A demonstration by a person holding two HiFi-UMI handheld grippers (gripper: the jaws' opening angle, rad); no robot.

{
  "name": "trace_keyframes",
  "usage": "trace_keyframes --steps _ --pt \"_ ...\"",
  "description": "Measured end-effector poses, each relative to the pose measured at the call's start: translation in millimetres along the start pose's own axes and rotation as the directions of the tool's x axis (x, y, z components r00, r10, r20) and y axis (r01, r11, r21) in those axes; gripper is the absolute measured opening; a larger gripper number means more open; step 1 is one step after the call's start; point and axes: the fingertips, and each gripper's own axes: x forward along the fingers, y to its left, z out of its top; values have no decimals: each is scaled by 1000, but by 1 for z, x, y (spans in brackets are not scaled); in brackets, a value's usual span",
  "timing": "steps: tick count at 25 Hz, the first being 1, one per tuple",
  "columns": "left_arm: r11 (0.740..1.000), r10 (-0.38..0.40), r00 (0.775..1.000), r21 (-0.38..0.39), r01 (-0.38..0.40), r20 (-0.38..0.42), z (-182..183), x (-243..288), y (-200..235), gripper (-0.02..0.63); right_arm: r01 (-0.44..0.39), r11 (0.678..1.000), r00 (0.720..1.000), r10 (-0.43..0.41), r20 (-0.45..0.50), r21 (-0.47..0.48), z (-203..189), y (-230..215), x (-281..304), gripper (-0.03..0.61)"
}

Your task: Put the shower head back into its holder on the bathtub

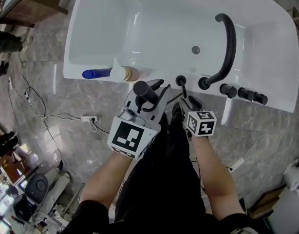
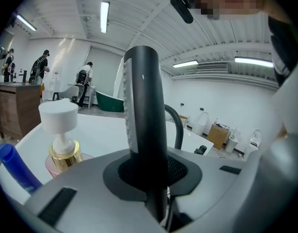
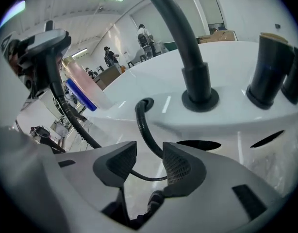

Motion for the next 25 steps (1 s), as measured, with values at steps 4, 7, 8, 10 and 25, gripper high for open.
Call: trace_keyframes --steps 4,7,8,10,25 --pt "1000 -18 999 22 19 -44 -24 10 -4 78 32 999 999 -32 7 -21 -20 -19 24 189" --pt "999 -25 998 21 26 -54 -30 9 -6 78 69 996 998 -68 10 -53 -19 -24 33 137" --pt "999 -29 998 20 30 -57 -31 9 -8 78 74 996 997 -73 19 -58 -17 -25 33 122" --pt "999 -37 997 23 38 -63 -31 9 -12 78 78 995 996 -76 37 -63 -12 -25 24 90" --pt "998 9 1000 60 -7 -28 45 14 -19 78 61 975 997 -69 -29 -212 70 -3 -59 61"
